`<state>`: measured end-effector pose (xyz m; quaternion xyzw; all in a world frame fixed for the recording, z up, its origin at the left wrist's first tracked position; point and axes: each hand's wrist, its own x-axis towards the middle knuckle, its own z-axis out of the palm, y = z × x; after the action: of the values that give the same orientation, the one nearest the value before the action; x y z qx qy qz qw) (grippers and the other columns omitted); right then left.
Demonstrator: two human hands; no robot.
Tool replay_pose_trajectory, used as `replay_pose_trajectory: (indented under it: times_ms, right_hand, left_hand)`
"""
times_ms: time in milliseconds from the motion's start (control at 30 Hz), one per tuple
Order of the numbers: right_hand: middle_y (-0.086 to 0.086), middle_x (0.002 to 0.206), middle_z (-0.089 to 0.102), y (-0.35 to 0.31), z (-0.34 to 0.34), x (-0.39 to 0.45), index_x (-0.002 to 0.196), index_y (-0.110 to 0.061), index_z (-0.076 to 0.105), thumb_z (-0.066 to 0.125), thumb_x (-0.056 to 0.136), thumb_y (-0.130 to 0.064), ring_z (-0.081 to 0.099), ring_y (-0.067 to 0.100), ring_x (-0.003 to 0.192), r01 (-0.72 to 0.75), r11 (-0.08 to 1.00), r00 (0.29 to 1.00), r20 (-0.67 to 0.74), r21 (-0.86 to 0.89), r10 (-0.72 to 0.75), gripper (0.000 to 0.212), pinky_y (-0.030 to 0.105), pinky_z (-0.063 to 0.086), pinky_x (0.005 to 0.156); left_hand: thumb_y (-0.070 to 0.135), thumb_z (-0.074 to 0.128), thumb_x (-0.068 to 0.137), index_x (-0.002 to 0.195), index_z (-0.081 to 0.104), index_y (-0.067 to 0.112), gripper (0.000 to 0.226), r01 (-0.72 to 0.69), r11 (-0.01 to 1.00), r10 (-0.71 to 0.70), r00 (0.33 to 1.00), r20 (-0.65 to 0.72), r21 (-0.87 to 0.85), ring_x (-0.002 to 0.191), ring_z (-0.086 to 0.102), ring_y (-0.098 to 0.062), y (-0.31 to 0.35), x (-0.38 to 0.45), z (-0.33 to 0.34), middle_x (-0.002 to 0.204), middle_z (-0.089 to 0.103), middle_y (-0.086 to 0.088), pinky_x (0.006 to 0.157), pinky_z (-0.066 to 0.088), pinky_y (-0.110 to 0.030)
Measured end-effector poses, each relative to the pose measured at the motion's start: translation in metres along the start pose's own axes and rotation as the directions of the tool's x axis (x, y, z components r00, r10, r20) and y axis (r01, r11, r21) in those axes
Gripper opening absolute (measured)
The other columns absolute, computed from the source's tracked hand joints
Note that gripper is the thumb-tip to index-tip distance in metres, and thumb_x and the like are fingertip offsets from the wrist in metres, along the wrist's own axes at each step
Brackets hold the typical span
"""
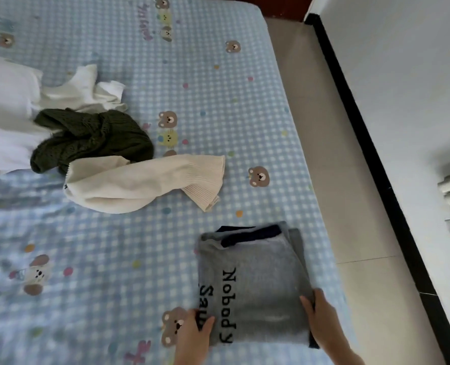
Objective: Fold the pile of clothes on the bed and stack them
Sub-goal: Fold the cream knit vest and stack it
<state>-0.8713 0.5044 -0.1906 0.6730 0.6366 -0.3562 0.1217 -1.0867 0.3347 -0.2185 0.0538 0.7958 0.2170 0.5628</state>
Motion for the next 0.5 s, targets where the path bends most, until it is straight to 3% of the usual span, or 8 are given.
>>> replay_pose_trajectory:
  times_ms: [67,133,233,300,367,500]
  right_hand:
    - [0.011,0.092,0.055,0.007,0.010,0.002,0.095,-0.010,0.044,0.051,0.096,-0.026,0.059,0.031,0.084,-0.052,0.992,0.999,0.006,-0.111,0.053,0.017,0.035,0.045,0.065]
    - [0.016,0.103,0.053,0.001,0.011,0.007,0.105,-0.008,0.052,0.058,0.091,-0.024,0.056,0.038,0.095,-0.018,0.968,0.986,-0.167,-0.249,-0.024,0.023,0.041,0.045,0.075]
    - [0.016,0.116,0.053,-0.059,0.008,0.015,0.117,-0.007,0.056,0.061,0.090,-0.022,0.051,0.038,0.107,0.173,0.933,0.942,-0.223,-0.317,-0.251,0.031,0.046,0.046,0.082]
    - [0.008,0.121,0.052,-0.122,0.016,0.027,0.122,-0.012,0.053,0.053,0.094,-0.027,0.049,0.028,0.114,0.373,0.878,0.889,-0.155,-0.300,-0.430,0.031,0.038,0.046,0.087]
    - [0.003,0.122,0.051,-0.185,0.034,0.043,0.125,-0.013,0.050,0.049,0.097,-0.027,0.047,0.021,0.116,0.544,0.794,0.801,-0.113,-0.272,-0.588,0.032,0.032,0.046,0.090]
    - [0.008,0.139,0.043,-0.291,0.074,0.083,0.135,-0.009,0.041,0.050,0.096,-0.028,0.043,0.025,0.125,0.684,0.661,0.684,-0.045,-0.307,-0.728,0.044,0.035,0.044,0.096]
  left_hand:
    - [0.038,0.057,0.091,0.108,0.055,0.018,0.027,0.012,0.994,-0.012,1.000,0.002,0.105,0.093,0.057,-0.011,-0.010,0.006,0.002,0.109,0.062,0.001,0.084,0.042,-0.017]
    - [0.047,0.056,0.088,0.099,0.058,0.026,0.024,0.006,0.977,0.009,0.998,-0.070,0.215,0.085,0.054,-0.005,-0.013,0.008,-0.012,0.103,0.060,0.007,0.080,0.040,-0.015]
    - [0.031,0.064,0.086,0.090,0.057,0.023,0.012,-0.086,0.995,0.098,0.954,-0.284,0.054,0.080,0.062,-0.012,-0.013,0.013,-0.059,0.087,0.065,0.005,0.081,0.049,-0.028]
    - [0.013,0.068,0.083,0.091,0.060,0.014,0.012,-0.239,0.970,0.226,0.847,-0.482,0.035,0.081,0.064,-0.025,-0.005,0.025,-0.106,0.084,0.065,-0.003,0.077,0.050,-0.034]
    - [0.010,0.067,0.084,0.102,0.062,0.004,0.019,-0.315,0.943,0.313,0.734,-0.603,0.107,0.090,0.063,-0.028,0.016,0.041,-0.155,0.094,0.063,-0.008,0.081,0.048,-0.036]
    - [0.015,0.059,0.090,0.119,0.054,0.003,0.031,-0.388,0.894,0.417,0.542,-0.730,0.224,0.113,0.051,-0.031,0.067,0.077,-0.242,0.119,0.055,-0.015,0.090,0.045,-0.043]
